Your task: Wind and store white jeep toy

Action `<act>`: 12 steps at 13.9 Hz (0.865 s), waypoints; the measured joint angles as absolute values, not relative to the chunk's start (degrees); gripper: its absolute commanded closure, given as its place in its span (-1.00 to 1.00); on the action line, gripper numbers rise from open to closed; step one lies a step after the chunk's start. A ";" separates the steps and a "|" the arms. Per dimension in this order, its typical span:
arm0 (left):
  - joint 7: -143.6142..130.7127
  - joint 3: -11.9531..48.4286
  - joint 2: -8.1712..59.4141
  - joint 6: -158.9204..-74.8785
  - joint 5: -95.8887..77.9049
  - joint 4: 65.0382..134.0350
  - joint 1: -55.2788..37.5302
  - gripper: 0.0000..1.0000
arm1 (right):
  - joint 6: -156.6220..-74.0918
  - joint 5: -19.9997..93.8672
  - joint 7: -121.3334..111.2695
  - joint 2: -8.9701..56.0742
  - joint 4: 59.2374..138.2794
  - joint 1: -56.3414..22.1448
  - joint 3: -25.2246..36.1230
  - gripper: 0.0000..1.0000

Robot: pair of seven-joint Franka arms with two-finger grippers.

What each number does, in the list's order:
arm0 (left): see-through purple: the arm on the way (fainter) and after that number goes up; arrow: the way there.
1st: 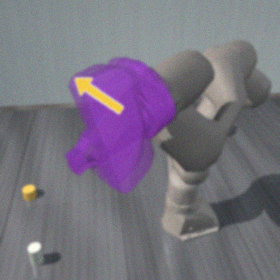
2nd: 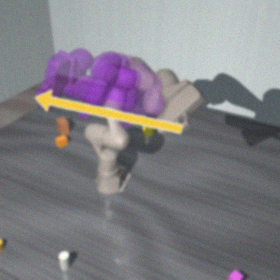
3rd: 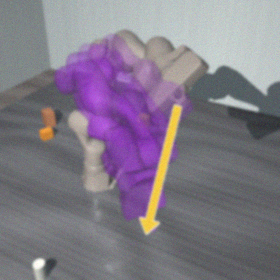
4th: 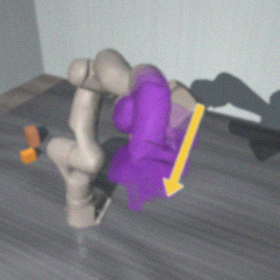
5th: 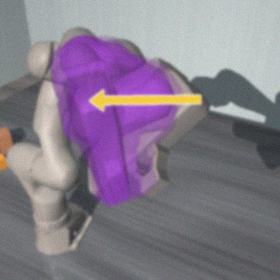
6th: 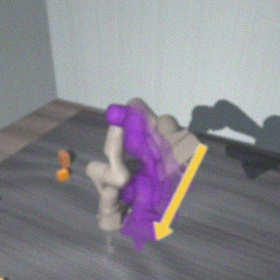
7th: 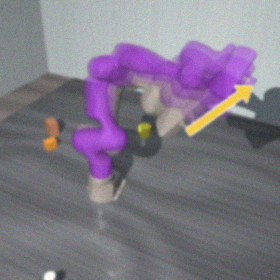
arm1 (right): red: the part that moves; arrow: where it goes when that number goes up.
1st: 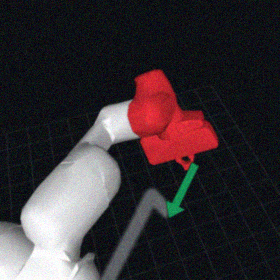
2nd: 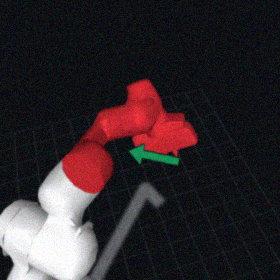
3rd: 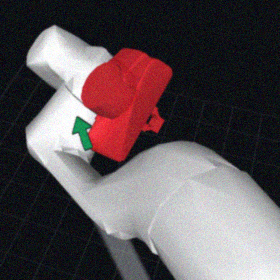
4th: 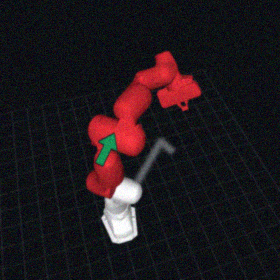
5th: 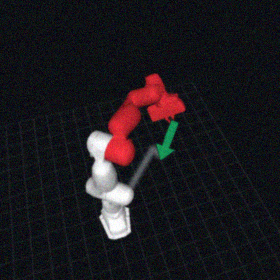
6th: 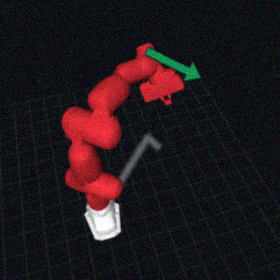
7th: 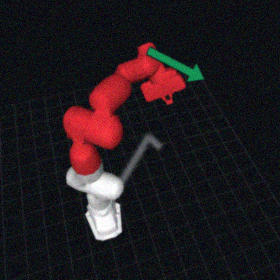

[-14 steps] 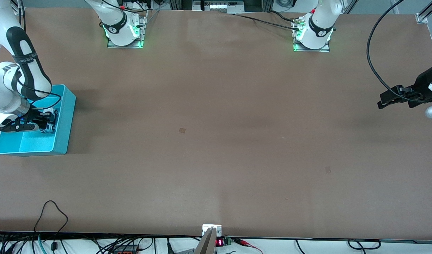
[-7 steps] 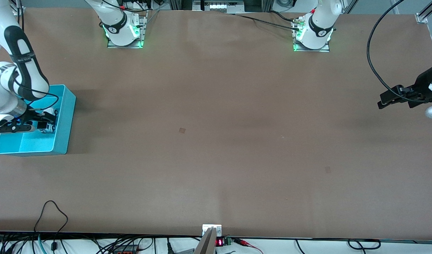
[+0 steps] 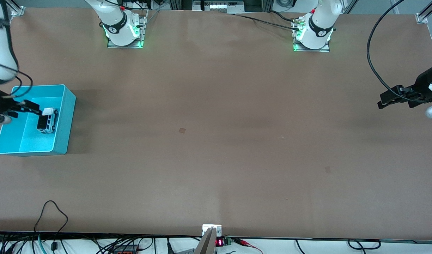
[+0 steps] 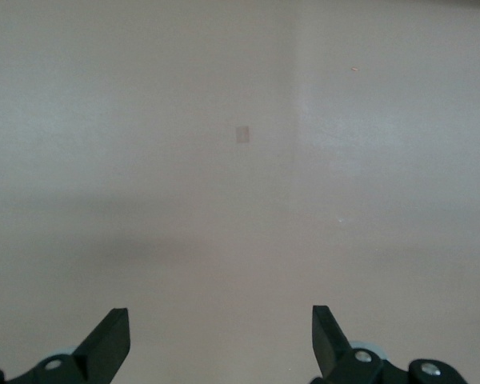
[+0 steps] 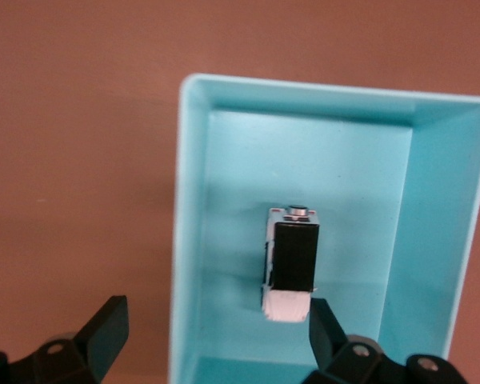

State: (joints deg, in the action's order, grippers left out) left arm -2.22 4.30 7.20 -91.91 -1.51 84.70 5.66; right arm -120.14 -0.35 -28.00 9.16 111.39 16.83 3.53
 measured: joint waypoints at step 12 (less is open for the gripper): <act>-2.22 4.31 7.20 -91.89 -1.51 84.70 5.68 -1.00 | -91.36 -0.25 -10.20 2.85 92.78 7.35 -7.02 -1.00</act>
State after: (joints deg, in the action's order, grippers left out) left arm -2.22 4.31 7.20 -91.89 -1.51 84.70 5.68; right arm -91.36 -0.25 -10.20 2.85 92.78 7.35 -7.02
